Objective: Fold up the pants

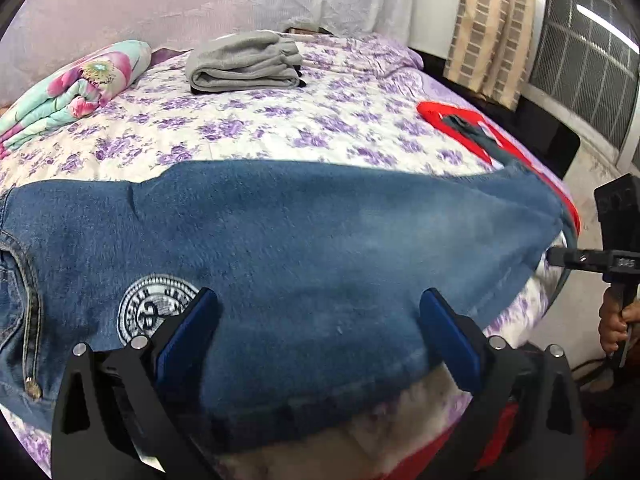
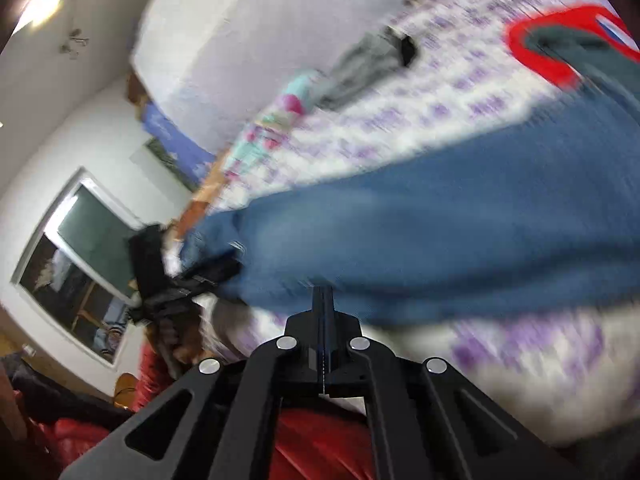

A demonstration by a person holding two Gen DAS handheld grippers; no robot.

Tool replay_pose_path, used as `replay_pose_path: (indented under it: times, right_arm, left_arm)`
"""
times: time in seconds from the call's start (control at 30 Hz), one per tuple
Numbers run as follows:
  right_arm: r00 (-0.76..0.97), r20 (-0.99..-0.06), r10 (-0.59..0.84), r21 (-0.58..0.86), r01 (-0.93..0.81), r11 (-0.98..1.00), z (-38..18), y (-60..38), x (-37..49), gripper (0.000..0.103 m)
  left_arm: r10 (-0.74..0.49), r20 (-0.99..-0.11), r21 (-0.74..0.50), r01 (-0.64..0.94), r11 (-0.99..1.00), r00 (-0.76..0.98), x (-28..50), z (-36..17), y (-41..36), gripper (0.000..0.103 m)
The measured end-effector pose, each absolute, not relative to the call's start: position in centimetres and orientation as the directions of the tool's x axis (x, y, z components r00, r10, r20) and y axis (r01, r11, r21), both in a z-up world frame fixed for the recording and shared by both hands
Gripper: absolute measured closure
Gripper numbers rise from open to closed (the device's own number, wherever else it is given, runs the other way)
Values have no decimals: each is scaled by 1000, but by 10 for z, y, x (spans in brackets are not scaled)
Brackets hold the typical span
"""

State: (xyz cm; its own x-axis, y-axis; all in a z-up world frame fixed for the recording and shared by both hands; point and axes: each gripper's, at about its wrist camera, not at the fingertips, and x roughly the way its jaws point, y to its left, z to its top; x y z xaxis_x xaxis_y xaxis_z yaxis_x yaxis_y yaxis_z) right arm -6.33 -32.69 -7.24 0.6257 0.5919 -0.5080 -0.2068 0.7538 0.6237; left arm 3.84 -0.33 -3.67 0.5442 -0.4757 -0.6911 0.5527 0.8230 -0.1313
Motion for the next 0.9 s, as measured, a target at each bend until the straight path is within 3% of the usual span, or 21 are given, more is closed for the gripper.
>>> replay_pose_path:
  times: [0.07, 0.2, 0.37, 0.43, 0.5, 0.53, 0.6, 0.67, 0.77, 0.83, 0.9]
  right_arm:
    - [603, -569, 559, 607, -151, 780, -89, -332, -68, 103]
    - [656, -471, 590, 597, -255, 760, -63, -326, -78, 99]
    - [704, -469, 533, 387, -379, 841, -26, -275, -52, 99]
    - [681, -543, 492, 348, -351, 870, -38, -267, -34, 88]
    - [628, -612, 480, 372, -306, 876, -63, -274, -28, 88]
    - [601, -609, 517, 426, -302, 853, -75, -281, -28, 89]
    - [595, -565, 571, 530, -269, 804, -84, -303, -37, 99]
    - [590, -559, 583, 564, -245, 789, -84, -315, -42, 100]
    - [649, -523, 552, 535, -254, 806, -66, -315, -45, 89]
    - [680, -482, 553, 486, -318, 814, -45, -305, -40, 76]
    - [717, -461, 522, 434, -331, 838, -32, -296, -31, 51]
  left_arm:
    - [-452, -697, -93, 555, 827, 557, 31, -39, -8, 4]
    - [-447, -678, -52, 569, 821, 584, 20, -32, -20, 4]
    - [-475, -617, -2, 603, 798, 627, 12, -12, -43, 4]
    - [-421, -668, 25, 584, 811, 614, 24, -25, -52, 4]
    - [-385, -743, -14, 562, 827, 548, 39, -49, -48, 4]
    - [-418, -732, -48, 571, 819, 538, 38, -55, -41, 4]
    - [-428, -711, -29, 585, 811, 558, 26, -56, -32, 4]
    - [-433, -714, -44, 583, 812, 550, 21, -55, -25, 4]
    - [-429, -724, -68, 562, 824, 540, 22, -44, -25, 5]
    - [-512, -685, -139, 597, 790, 518, 19, -27, -28, 5]
    - [-558, -642, -154, 625, 766, 526, 14, -10, -36, 5]
